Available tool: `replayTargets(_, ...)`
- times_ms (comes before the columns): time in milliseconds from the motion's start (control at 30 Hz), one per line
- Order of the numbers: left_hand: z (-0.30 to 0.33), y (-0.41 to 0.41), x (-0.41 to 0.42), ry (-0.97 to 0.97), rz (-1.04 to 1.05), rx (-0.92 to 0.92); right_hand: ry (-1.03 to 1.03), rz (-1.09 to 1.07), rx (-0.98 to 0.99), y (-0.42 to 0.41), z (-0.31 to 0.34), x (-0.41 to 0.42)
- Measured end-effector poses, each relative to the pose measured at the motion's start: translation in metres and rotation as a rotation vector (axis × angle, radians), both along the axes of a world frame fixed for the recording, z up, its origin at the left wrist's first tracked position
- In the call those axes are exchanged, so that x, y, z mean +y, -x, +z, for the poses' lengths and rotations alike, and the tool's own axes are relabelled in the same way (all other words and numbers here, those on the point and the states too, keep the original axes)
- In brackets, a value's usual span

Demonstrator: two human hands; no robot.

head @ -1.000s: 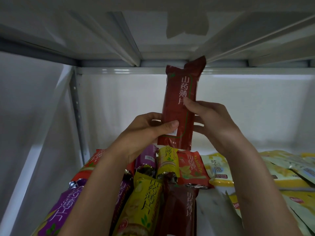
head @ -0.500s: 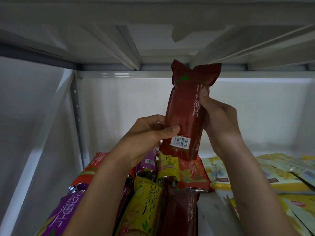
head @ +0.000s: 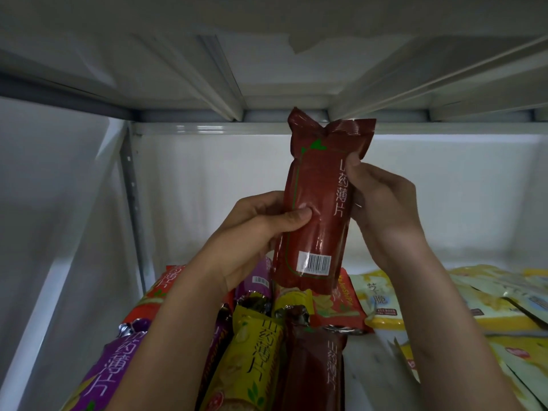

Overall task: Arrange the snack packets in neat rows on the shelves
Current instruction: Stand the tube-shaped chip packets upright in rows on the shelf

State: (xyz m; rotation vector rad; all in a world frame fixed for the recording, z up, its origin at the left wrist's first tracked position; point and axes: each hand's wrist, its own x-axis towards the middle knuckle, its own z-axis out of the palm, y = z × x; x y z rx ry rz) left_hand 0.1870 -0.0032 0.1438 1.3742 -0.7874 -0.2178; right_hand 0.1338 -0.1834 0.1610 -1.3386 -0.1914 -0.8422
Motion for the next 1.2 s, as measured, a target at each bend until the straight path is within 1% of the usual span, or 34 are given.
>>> replayTargets(100, 0.004, 0.002, -0.002, 0.025, 0.012, 0.011, 0.044, 0.008, 0.017, -0.001, -0.002, -0.002)
replayTargets(200, 0.005, 0.002, -0.005, 0.119, 0.109, -0.001, 0.106, 0.039, 0.053, -0.002, -0.002, 0.001)
replayTargets(267, 0.003, 0.001, -0.005, 0.145, 0.147, -0.02, 0.138, 0.061, 0.07, -0.001, -0.001, 0.004)
replayTargets(333, 0.001, 0.0, -0.004, 0.155, 0.169, -0.027, 0.149, 0.06, 0.078, 0.0, 0.0, 0.007)
replayTargets(433, 0.003, 0.001, -0.003, 0.141, 0.187, -0.049, 0.142, -0.001, 0.057, -0.003, -0.001, 0.008)
replayTargets(567, 0.007, 0.003, -0.003, 0.121, 0.158, 0.008, 0.207, -0.047, 0.029, -0.005, -0.004, 0.005)
replayTargets(700, 0.007, 0.005, -0.005, 0.236, 0.245, -0.022, 0.273, 0.031, 0.126, -0.003, -0.004, 0.007)
replayTargets(800, 0.006, 0.004, -0.002, 0.266, 0.297, -0.054, 0.36, 0.111, 0.204, -0.001, -0.004, 0.006)
replayTargets(867, 0.006, 0.003, 0.0, 0.27, 0.311, -0.068, 0.426, 0.131, 0.204, 0.0, -0.005, 0.005)
replayTargets(1000, 0.009, 0.007, -0.001, 0.257, 0.283, -0.006, 0.399, 0.134, 0.149, 0.001, -0.007, 0.004)
replayTargets(1200, 0.009, 0.007, 0.0, 0.342, 0.303, -0.003, 0.464, 0.184, 0.216, 0.007, -0.005, 0.006)
